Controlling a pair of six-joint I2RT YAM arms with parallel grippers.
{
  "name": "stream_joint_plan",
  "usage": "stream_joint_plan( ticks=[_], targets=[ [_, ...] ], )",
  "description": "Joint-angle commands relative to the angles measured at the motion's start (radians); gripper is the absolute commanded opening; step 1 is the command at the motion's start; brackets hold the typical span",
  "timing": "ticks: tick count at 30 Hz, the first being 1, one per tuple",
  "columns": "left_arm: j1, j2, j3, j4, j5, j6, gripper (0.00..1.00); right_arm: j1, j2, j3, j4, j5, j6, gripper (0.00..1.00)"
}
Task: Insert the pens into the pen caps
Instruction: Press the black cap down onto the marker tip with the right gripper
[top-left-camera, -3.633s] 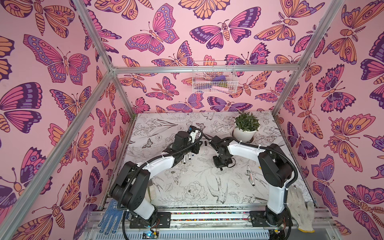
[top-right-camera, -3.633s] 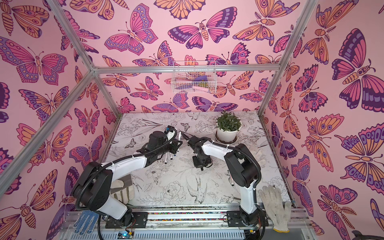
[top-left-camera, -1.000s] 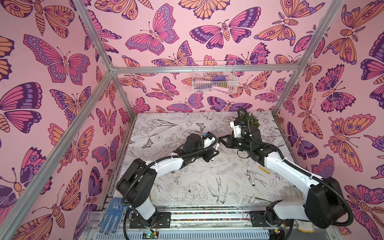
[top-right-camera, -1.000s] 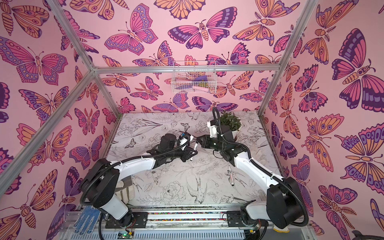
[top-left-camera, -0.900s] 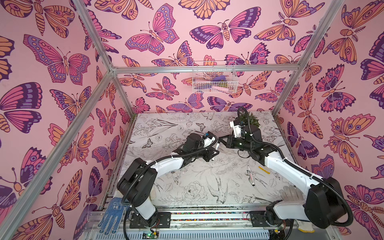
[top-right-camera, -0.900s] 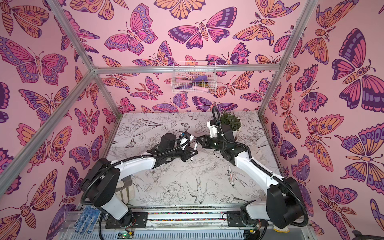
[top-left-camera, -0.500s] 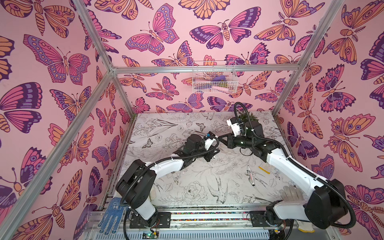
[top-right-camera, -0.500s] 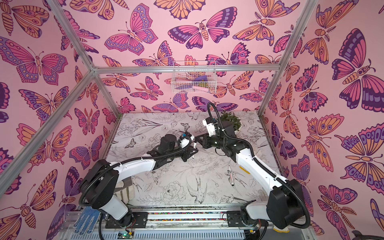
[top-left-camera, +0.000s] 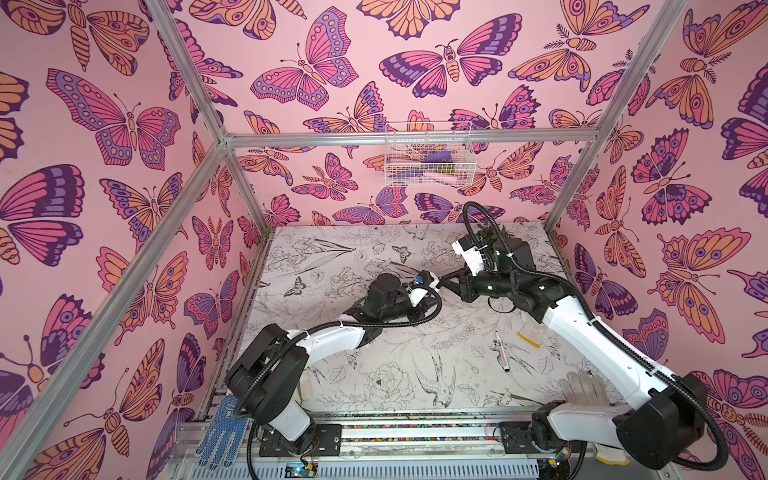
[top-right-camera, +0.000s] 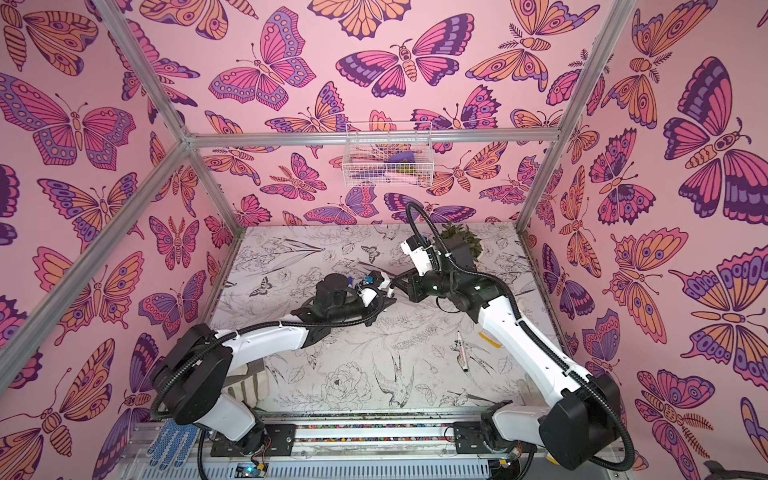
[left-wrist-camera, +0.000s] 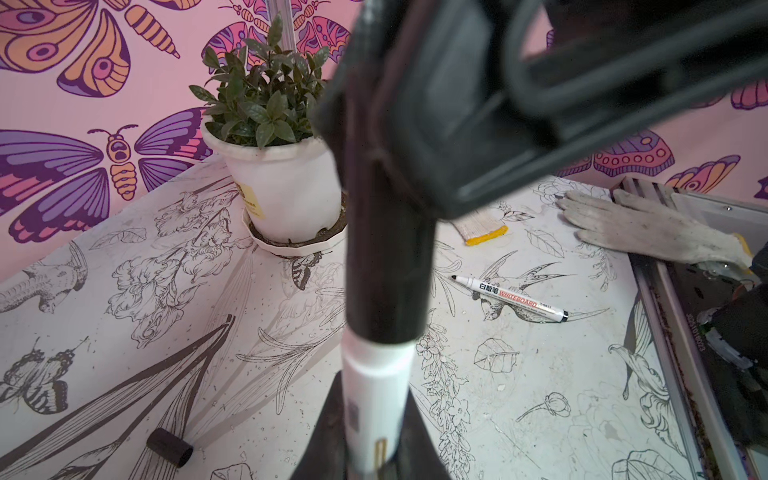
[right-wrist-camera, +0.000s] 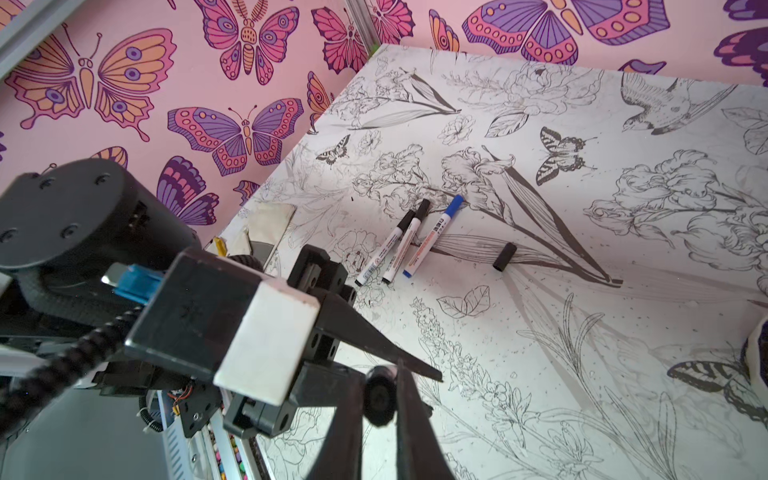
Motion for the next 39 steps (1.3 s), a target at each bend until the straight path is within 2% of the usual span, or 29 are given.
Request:
stream_joint_plan(
  ticks=[1, 9, 15, 19, 22, 25, 33, 39],
  targets=[
    [0.011, -0.041, 0.012, 0.102, -0.041, 0.029, 0.00, 0.035, 0.005, 0.020, -0.236, -0.110, -0.049, 0.00],
    [-0.018, -0.015, 0.026, 0.061, 0.013, 0.012, 0.00, 0.041, 0.022, 0.064, -0.254, -0.110, -0.052, 0.02],
    [-0.019, 0.005, 0.032, 0.061, 0.026, -0.013, 0.00, 0.073, 0.028, 0.078, -0.275, -0.055, -0.066, 0.06],
    [-0.018, 0.009, 0.036, 0.061, 0.029, -0.018, 0.00, 0.076, 0.025, 0.073, -0.276, -0.040, -0.063, 0.12],
    [-0.018, 0.009, 0.035, 0.062, 0.027, -0.019, 0.00, 0.076, 0.020, 0.075, -0.262, -0.025, -0.052, 0.23],
    [-0.018, 0.010, 0.029, 0.071, 0.025, -0.021, 0.00, 0.076, 0.006, 0.074, -0.236, -0.002, -0.038, 0.30],
    [-0.019, 0.013, 0.014, 0.086, 0.021, -0.036, 0.00, 0.060, -0.037, 0.064, -0.183, 0.072, 0.018, 0.42],
    [-0.018, 0.014, 0.004, 0.097, 0.044, -0.054, 0.00, 0.026, -0.066, 0.029, -0.091, 0.067, 0.092, 0.42]
  ],
)
